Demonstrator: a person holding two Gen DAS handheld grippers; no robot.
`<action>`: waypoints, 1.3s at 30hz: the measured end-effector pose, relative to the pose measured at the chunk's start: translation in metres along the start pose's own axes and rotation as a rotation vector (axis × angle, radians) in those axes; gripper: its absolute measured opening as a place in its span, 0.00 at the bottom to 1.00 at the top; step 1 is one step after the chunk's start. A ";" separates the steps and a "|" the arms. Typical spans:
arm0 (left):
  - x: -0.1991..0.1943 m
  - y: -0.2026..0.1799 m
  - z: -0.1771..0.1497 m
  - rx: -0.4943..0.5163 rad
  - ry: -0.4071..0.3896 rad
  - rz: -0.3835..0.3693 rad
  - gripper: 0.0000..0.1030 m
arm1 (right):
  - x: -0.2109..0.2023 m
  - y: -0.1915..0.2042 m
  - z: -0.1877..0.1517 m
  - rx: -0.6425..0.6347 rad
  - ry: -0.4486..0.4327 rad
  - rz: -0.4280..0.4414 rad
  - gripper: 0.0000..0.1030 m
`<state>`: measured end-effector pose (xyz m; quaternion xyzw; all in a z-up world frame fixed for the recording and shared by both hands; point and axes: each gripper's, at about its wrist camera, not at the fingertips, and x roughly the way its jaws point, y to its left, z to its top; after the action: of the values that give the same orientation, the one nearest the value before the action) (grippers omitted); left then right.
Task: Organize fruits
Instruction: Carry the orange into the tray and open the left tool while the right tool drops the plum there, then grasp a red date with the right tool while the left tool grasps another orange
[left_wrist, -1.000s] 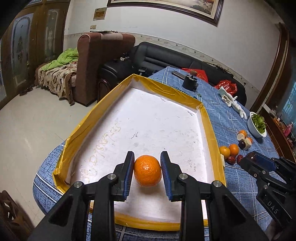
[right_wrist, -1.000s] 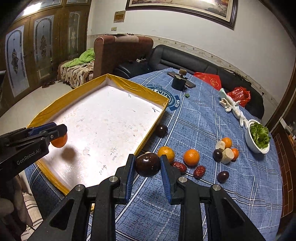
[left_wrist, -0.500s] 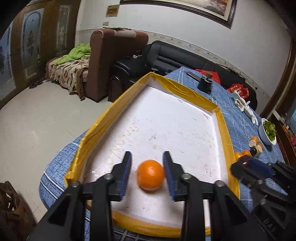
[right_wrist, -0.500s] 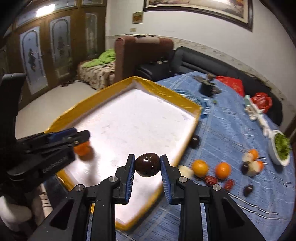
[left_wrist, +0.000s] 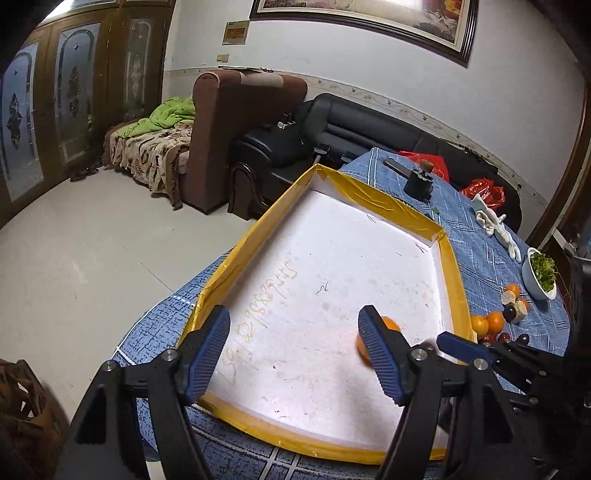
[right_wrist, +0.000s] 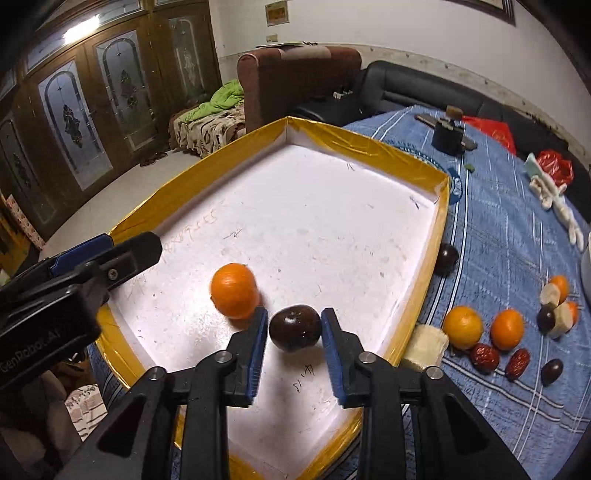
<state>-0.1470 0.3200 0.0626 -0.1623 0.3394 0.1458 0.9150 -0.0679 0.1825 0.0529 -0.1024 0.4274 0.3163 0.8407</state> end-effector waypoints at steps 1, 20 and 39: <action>-0.001 0.000 0.000 -0.001 0.001 0.001 0.69 | -0.002 0.000 0.000 0.000 -0.006 0.003 0.57; -0.028 -0.057 -0.004 0.128 -0.024 -0.014 0.75 | -0.099 -0.082 -0.036 0.112 -0.276 -0.181 0.94; -0.011 -0.139 -0.023 0.295 0.054 -0.141 0.75 | -0.088 -0.225 -0.072 0.377 -0.127 -0.199 0.64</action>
<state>-0.1161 0.1837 0.0812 -0.0536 0.3693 0.0254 0.9274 -0.0140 -0.0635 0.0562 0.0352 0.4131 0.1520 0.8972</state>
